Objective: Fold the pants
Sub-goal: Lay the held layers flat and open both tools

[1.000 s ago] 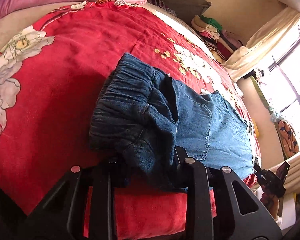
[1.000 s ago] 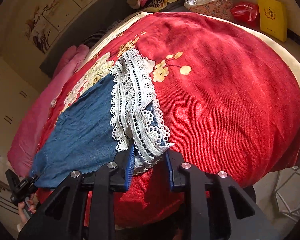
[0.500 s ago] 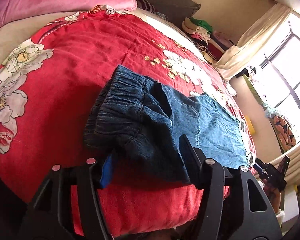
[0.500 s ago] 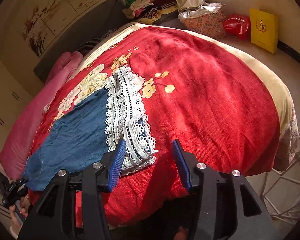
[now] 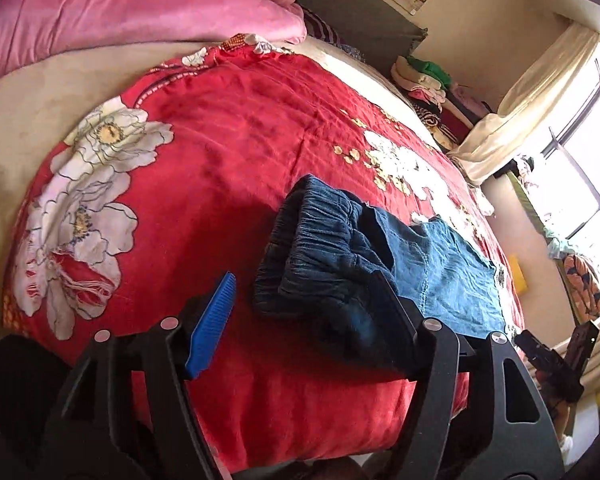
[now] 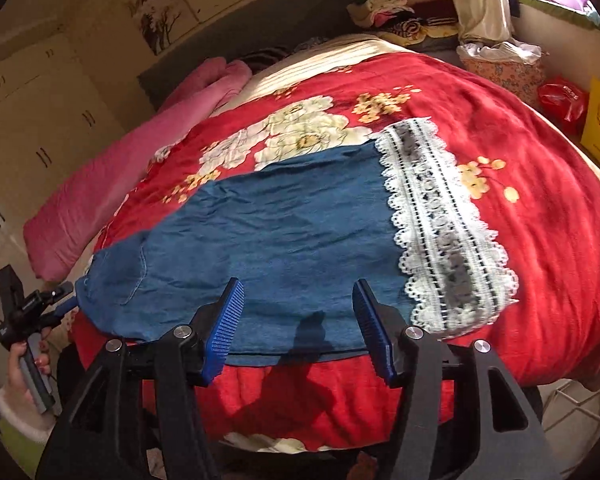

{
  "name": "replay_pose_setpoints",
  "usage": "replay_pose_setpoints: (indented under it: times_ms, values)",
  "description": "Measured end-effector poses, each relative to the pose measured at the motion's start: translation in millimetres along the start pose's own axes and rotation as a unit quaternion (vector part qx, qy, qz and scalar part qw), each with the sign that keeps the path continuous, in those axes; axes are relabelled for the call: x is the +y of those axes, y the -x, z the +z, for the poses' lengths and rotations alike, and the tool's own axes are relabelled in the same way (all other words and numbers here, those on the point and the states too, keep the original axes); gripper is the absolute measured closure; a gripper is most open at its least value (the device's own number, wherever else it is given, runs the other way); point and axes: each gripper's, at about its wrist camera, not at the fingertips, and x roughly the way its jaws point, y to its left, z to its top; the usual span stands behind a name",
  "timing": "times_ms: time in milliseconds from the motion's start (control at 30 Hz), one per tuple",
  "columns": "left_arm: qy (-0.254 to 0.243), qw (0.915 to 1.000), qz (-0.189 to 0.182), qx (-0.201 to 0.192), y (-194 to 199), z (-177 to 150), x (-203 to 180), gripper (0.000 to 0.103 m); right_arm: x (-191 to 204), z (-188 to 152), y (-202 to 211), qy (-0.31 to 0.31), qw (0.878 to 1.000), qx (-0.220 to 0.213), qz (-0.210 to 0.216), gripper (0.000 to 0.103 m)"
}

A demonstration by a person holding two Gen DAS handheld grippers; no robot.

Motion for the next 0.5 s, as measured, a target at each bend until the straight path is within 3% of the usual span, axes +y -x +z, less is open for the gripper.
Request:
replay_pose_setpoints:
  times_ms: [100,200,233,300,400,500]
  values:
    - [0.01,0.9998,-0.007,0.018,-20,5,-2,0.073,19,-1,-13,0.02,1.0,0.016,0.012,0.047]
    - [-0.028,0.9994,0.022,0.002,-24,10,-17,0.081,33,-1,-26,0.037,0.999,0.029,0.017,0.047]
    - [-0.041,0.9985,0.034,-0.007,-22,12,-20,0.095,34,-1,-30,0.041,0.998,0.034,0.016,0.047]
    - [-0.062,0.9962,0.059,-0.017,-21,14,-20,0.094,30,-4,-38,0.032,0.998,0.047,0.012,0.047]
    - [-0.038,0.9978,0.053,0.007,-31,13,-6,0.094,16,-10,-50,0.008,0.998,0.067,0.002,0.047]
    - [-0.02,0.9982,0.057,0.001,-31,8,7,0.092,14,-15,-51,0.013,0.998,0.067,0.001,0.047]
